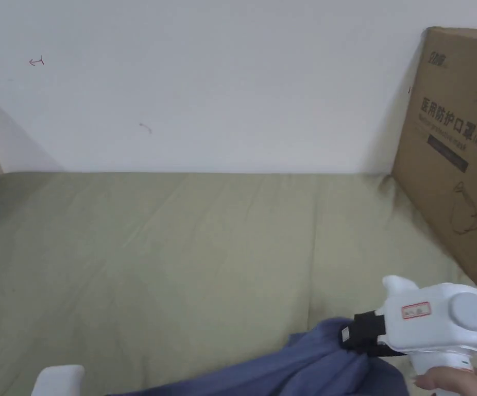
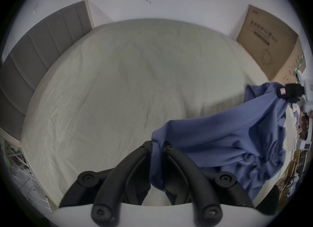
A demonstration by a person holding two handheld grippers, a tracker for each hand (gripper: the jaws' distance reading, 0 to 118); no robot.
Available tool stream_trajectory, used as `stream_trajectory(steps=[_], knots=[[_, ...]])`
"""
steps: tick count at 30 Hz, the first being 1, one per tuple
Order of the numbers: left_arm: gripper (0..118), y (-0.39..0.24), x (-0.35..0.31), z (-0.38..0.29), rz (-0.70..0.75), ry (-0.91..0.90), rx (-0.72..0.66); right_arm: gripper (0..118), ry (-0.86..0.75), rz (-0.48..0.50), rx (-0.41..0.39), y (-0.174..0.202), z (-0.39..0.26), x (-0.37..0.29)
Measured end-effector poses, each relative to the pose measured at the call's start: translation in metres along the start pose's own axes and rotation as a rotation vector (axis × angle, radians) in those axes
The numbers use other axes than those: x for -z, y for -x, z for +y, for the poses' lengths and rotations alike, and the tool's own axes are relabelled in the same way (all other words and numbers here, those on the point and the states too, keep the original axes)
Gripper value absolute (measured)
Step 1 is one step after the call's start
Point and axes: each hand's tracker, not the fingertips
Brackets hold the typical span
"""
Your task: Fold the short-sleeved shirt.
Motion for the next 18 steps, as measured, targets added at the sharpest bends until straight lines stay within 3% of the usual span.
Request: stream_trajectory(steps=[5,11,18], knots=[[8,-0.004,-0.078,0.020,-0.083,-0.181,-0.014,6,-0.158,0.050,-0.053,0.038,-0.001,-0.109],[8,-0.023,-0.189,0.062,-0.136,-0.371,0.074,6,-0.359,0.047,-0.199,0.093,0.008,-0.228],[8,-0.045,-0.299,0.117,-0.165,-0.587,0.105,6,-0.542,-0.019,-0.288,0.139,0.043,-0.321]])
